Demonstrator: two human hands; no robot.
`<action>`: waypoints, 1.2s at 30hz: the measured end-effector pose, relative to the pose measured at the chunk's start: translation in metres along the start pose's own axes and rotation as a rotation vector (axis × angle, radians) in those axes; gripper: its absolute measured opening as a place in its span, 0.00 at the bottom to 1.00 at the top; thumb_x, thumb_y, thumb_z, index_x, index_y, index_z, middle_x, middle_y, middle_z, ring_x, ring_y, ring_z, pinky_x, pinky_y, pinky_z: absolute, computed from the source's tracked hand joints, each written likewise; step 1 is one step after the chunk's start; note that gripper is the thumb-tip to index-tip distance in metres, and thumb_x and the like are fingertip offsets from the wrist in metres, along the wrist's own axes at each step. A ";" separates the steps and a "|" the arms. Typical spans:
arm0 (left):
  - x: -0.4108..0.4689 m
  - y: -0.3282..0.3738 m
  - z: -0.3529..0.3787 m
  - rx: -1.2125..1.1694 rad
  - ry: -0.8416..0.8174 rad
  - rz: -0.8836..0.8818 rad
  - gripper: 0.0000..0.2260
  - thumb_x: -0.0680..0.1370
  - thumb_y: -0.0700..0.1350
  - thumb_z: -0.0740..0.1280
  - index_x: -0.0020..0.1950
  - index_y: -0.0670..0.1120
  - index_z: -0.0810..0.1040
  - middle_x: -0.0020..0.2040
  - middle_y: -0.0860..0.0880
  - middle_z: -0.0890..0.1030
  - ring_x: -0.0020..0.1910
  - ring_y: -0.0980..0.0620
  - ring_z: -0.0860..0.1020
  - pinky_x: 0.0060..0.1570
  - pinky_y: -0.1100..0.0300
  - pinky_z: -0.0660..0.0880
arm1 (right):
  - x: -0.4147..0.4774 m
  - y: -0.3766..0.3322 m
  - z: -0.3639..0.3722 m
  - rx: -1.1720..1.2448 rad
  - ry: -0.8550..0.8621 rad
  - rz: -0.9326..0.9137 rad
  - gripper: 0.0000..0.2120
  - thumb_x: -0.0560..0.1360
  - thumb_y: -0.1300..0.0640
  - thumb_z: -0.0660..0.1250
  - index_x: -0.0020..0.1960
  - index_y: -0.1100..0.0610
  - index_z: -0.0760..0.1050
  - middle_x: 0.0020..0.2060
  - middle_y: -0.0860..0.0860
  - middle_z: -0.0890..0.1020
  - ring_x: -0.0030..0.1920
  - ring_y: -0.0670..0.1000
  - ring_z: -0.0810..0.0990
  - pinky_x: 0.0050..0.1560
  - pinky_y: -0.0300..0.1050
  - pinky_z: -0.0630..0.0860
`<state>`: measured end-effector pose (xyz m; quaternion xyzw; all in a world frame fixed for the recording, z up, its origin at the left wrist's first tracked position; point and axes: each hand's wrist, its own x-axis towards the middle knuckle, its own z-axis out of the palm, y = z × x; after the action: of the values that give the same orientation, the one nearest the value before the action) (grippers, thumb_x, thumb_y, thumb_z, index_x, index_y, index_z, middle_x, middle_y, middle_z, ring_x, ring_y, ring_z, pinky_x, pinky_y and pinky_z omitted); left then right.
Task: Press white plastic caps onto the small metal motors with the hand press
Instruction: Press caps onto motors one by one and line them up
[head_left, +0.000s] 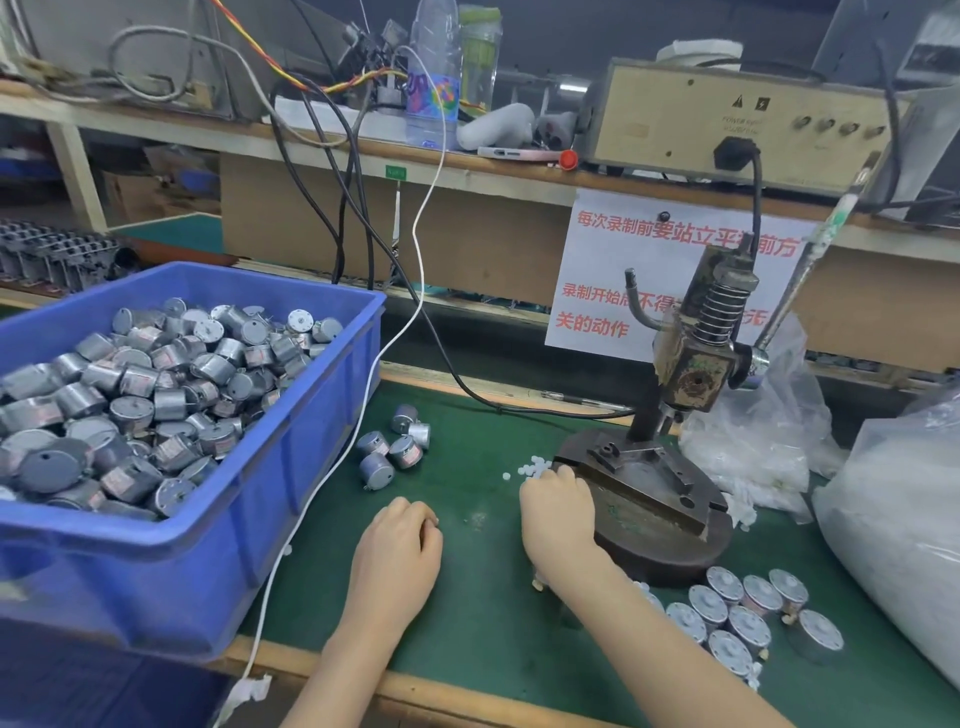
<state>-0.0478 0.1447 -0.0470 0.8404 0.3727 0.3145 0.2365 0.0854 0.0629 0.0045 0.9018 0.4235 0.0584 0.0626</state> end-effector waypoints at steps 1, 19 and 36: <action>0.000 0.000 0.000 -0.003 0.002 0.000 0.08 0.77 0.42 0.59 0.46 0.44 0.77 0.44 0.51 0.75 0.47 0.51 0.73 0.43 0.61 0.66 | 0.001 -0.001 0.001 0.000 0.004 0.001 0.13 0.73 0.68 0.62 0.55 0.60 0.74 0.57 0.57 0.76 0.59 0.56 0.70 0.56 0.46 0.66; 0.000 -0.004 -0.002 -0.223 0.025 -0.078 0.07 0.76 0.38 0.61 0.44 0.43 0.78 0.41 0.51 0.75 0.41 0.52 0.73 0.38 0.62 0.62 | 0.005 -0.005 0.005 -0.043 -0.001 0.024 0.14 0.73 0.70 0.60 0.56 0.60 0.74 0.55 0.56 0.78 0.57 0.57 0.75 0.52 0.45 0.67; 0.004 -0.004 -0.006 -0.364 0.084 -0.129 0.07 0.75 0.34 0.62 0.41 0.41 0.79 0.37 0.55 0.74 0.37 0.59 0.72 0.37 0.75 0.65 | -0.025 -0.034 0.016 0.230 0.160 -0.339 0.13 0.81 0.55 0.52 0.56 0.58 0.72 0.54 0.53 0.76 0.57 0.54 0.71 0.50 0.47 0.67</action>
<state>-0.0518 0.1513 -0.0442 0.7443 0.3721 0.3958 0.3886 0.0461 0.0641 -0.0184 0.8113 0.5767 0.0697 -0.0658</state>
